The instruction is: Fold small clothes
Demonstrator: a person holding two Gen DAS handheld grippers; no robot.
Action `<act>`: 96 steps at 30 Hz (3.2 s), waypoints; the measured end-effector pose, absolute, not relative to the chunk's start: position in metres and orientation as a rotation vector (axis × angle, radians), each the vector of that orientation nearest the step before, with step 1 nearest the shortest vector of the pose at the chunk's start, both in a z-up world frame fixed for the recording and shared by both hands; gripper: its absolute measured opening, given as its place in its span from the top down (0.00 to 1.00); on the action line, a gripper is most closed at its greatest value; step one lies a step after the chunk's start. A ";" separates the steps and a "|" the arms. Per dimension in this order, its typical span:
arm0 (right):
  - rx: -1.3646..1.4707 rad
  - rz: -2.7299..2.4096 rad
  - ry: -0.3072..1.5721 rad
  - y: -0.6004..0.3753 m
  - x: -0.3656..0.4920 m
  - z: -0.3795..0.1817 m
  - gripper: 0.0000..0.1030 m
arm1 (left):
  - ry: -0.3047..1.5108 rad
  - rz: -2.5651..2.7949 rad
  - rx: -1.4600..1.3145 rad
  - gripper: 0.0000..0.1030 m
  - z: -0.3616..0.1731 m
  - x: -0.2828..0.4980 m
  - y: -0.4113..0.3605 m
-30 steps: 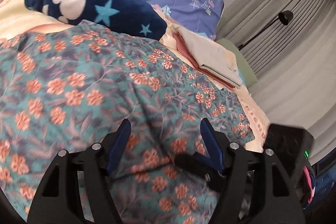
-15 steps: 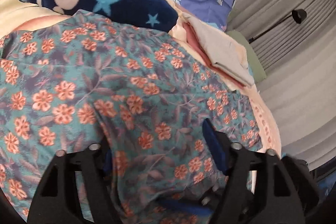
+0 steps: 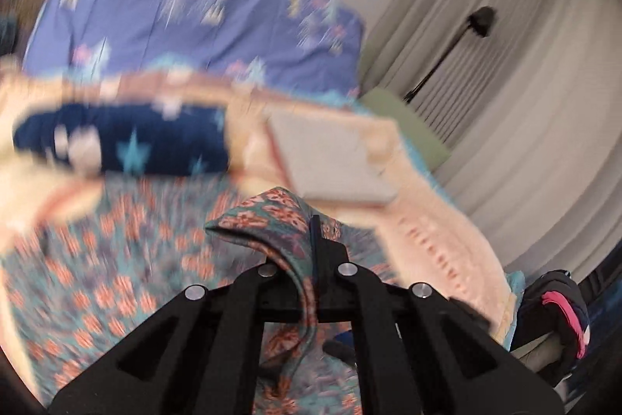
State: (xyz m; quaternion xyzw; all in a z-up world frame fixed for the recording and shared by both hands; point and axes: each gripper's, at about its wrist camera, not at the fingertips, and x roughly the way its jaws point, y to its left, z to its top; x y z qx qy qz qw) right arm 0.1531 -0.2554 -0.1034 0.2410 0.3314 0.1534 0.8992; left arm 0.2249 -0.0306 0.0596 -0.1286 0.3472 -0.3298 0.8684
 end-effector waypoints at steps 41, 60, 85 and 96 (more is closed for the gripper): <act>0.338 0.058 0.892 -0.312 0.250 -0.076 0.52 | 0.913 -0.330 -0.338 0.96 -0.091 0.220 0.132; 0.179 -0.017 0.731 -0.287 0.232 -0.076 0.77 | 0.856 -0.225 -0.179 0.60 -0.074 0.212 0.140; 0.137 0.087 0.809 -0.293 0.106 -0.103 0.57 | 0.874 -0.195 -0.075 0.38 -0.086 0.083 0.163; 0.283 0.189 0.802 -0.316 0.059 -0.109 0.56 | 0.885 -0.281 -0.129 0.44 -0.098 0.034 0.169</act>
